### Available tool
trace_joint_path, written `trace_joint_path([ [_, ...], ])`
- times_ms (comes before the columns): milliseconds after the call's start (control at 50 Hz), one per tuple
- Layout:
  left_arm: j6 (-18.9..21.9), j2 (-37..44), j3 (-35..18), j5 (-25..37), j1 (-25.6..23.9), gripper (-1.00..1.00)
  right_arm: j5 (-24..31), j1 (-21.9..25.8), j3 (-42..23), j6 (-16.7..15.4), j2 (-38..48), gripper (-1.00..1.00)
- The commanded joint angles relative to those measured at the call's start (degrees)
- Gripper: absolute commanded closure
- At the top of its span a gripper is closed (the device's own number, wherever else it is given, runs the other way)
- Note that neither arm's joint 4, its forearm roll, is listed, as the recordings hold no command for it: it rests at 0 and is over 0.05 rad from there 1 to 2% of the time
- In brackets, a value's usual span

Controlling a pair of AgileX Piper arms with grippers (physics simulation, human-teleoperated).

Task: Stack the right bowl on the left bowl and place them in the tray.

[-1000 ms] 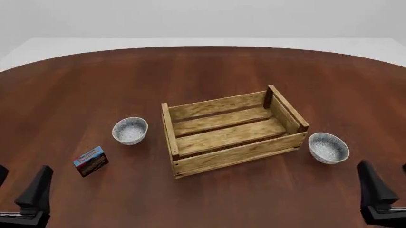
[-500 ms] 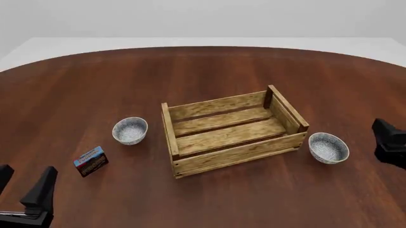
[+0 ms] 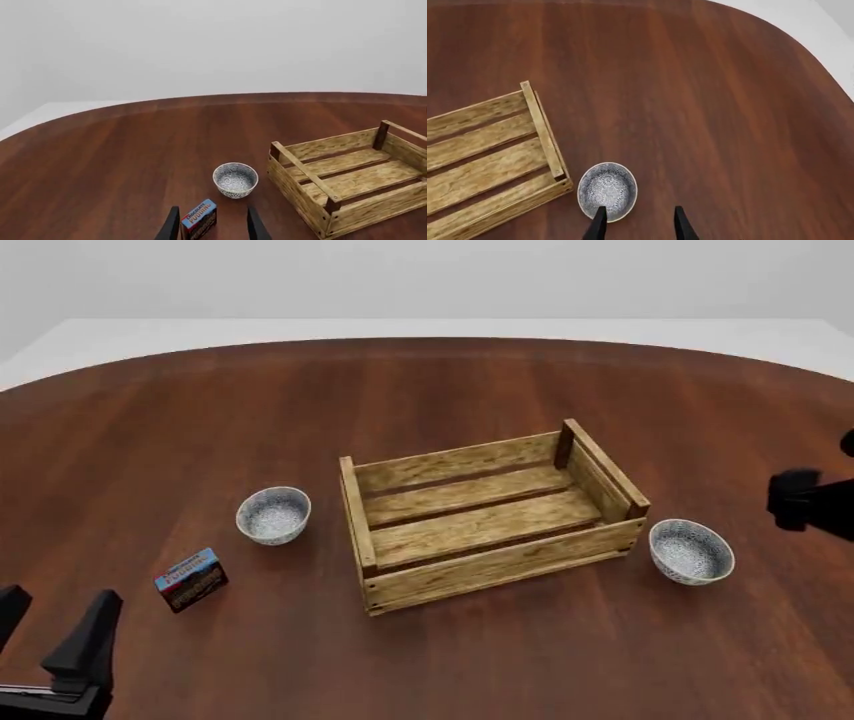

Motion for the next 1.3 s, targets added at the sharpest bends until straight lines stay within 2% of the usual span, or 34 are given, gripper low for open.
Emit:
trace_joint_path([
  [20, -0.42, -0.69, -0.24, 0.84, 0.14, -1.0, -2.44, -2.01, -1.18, -1.72, 9.52, -1.0],
  [160, -0.62, -0.47, 0.15, 0.75, -0.2, -1.0, -4.31, -2.14, -0.88, -1.55, 12.7, -1.0],
  [320, 0.25, -1.37, 0.03, 1.55, -0.79, -1.0, -6.96, -3.36, 0.07, -3.01, 16.11, -1.0],
  [600, -0.56, -1.36, -0.81, 1.95, -1.01, -1.0, -11.26, -4.26, 0.2, -3.78, 22.53, -1.0],
  [1100, -0.56, -1.76, -0.75, 2.16, -0.89, -1.0, -19.94, -1.33, 2.26, -1.14, 32.58, -1.0],
  [1300, -0.6, -1.74, -0.53, 2.1, -1.11, -1.0, -23.48, -1.62, 2.49, -1.44, 37.08, -1.0],
])
